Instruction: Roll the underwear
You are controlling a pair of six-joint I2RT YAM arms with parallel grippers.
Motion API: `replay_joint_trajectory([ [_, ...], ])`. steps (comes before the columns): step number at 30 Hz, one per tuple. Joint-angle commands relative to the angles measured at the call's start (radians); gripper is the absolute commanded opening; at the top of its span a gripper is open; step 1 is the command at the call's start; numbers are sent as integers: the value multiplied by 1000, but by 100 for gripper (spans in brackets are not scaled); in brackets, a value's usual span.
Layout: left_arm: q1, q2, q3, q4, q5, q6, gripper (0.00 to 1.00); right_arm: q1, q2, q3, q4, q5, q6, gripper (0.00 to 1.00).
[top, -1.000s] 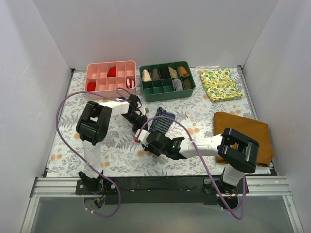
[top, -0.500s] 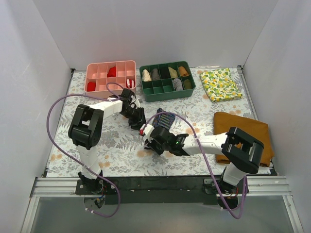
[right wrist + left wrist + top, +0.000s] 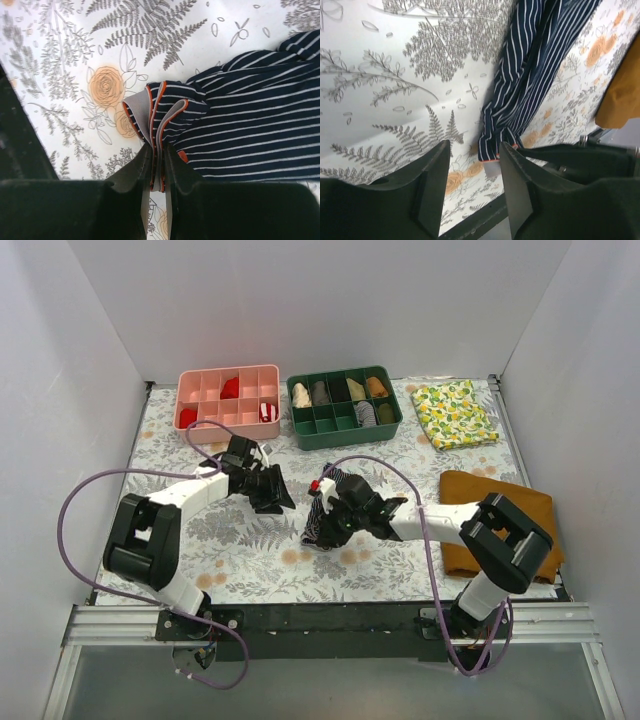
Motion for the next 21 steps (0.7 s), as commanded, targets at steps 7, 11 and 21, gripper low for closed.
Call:
replay_joint_trajectory([
  [7,0,-232,-238,227,90,-111,48,-168,146,163,-89,-513,-39,15],
  [11,-2,-266,-298,262,120,-133,49,-226,198,195,-100,-639,-33,15],
  [21,-43,-286,-378,397,141,-174,55,-279,353,278,-222,-685,-25,14],
])
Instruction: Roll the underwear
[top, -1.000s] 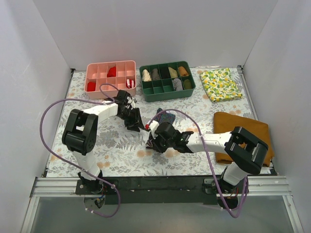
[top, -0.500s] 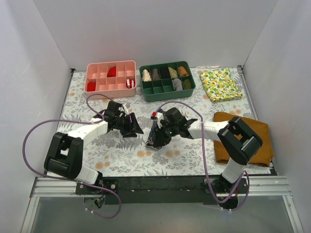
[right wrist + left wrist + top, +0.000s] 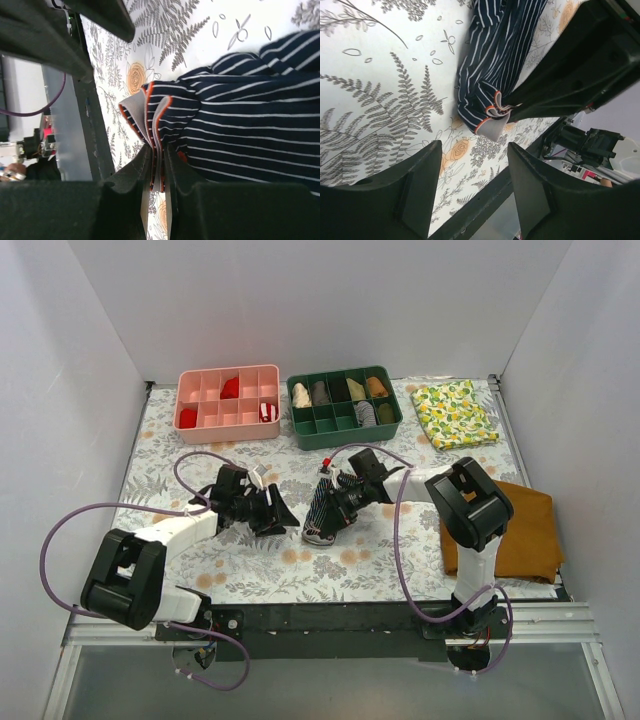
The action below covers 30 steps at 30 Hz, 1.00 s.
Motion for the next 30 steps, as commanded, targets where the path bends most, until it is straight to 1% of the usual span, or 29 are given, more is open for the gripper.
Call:
replay_joint_trajectory([
  [1,-44,-31,-24,103,13,-24,56,-8,43,55,-82,-27,-12,15],
  [7,-93,-15,-55,170,-21,-27,58,-23,92,107,-142,17,-22,15],
  [12,-96,-20,-102,225,-53,-21,61,-35,118,135,-174,28,-35,15],
  [16,-96,11,-131,268,-84,-27,61,-41,124,135,-176,32,-35,16],
  [22,-96,113,-128,382,-53,-35,63,-44,133,141,-186,43,-43,17],
  [24,-96,140,-121,420,-21,-35,63,-46,133,144,-191,48,-46,17],
  [30,-96,195,-98,448,5,-24,63,-49,145,159,-205,60,-55,17],
])
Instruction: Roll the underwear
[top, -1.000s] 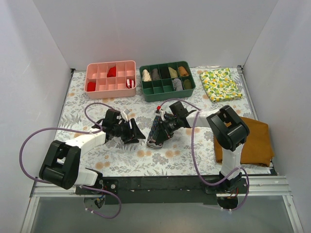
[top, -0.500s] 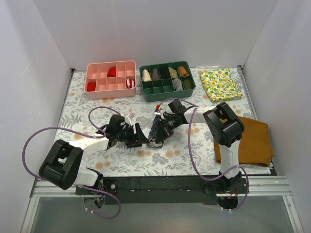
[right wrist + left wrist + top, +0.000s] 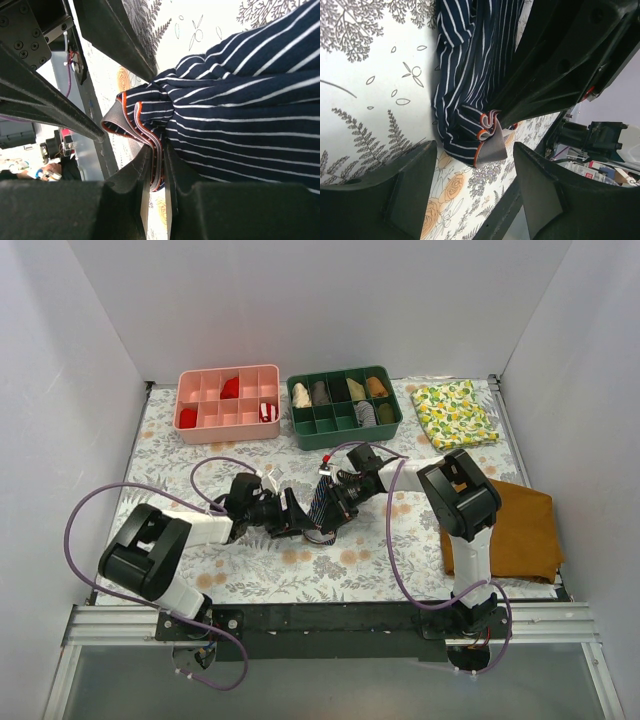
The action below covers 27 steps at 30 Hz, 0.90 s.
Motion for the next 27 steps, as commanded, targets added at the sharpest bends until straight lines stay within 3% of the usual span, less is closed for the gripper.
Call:
replay_joint_trajectory([
  [1,-2,37,3,7,-13,31,63,-8,32,31,-31,75,-44,17],
  [15,-2,112,-23,74,-5,28,56,-17,49,45,-36,90,-42,18],
  [27,-4,154,-3,81,-16,-6,27,-17,46,48,-42,99,-50,20],
])
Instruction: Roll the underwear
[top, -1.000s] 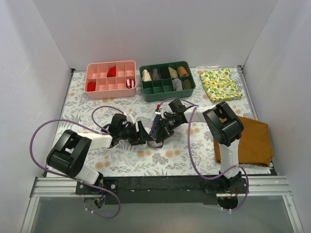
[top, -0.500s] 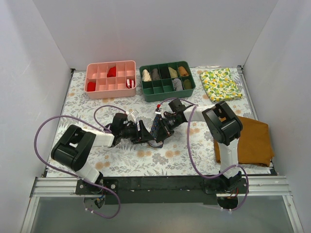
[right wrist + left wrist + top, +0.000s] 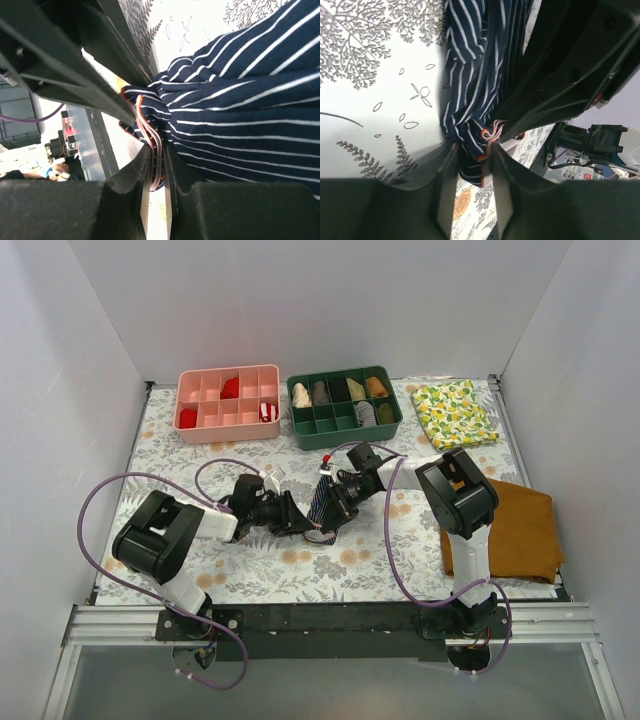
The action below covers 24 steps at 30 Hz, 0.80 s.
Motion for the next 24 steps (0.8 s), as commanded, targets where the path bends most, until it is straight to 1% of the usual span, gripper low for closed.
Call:
replay_joint_trajectory([
  [1,-4,33,-3,-67,-53,8,24,-9,18,17,-2,102,-45,20],
  [2,-4,35,6,-75,-55,6,22,-9,9,17,-2,112,-47,20],
  [4,-4,46,21,-91,-61,6,10,-9,-4,6,4,124,-52,23],
  [6,-6,53,43,-119,-65,8,3,-6,-33,-9,19,142,-55,25],
  [8,-9,55,56,-153,-81,8,0,-2,-73,-41,53,151,-47,31],
  [10,-14,56,76,-174,-88,10,0,2,-105,-64,77,193,-42,40],
  [12,-20,58,107,-223,-102,13,0,10,-160,-107,120,220,-32,44],
  [13,-23,61,121,-246,-110,20,0,10,-180,-124,133,233,-29,49],
  [14,-26,63,133,-297,-118,22,0,16,-223,-138,157,263,-21,50],
  [16,-31,69,173,-348,-127,36,0,22,-274,-178,176,305,-23,53],
  [17,-32,73,184,-398,-130,40,0,28,-332,-190,182,375,-27,54],
  [18,-34,73,197,-406,-136,43,0,37,-362,-215,189,409,-30,54],
  [20,-34,69,227,-492,-144,52,0,44,-456,-242,206,508,-35,56],
  [22,-34,70,250,-536,-156,57,0,65,-511,-264,206,584,-61,57],
  [23,-34,75,280,-588,-159,68,0,82,-560,-264,199,660,-78,58],
  [24,-34,84,293,-610,-159,71,0,115,-579,-264,191,688,-111,58],
])
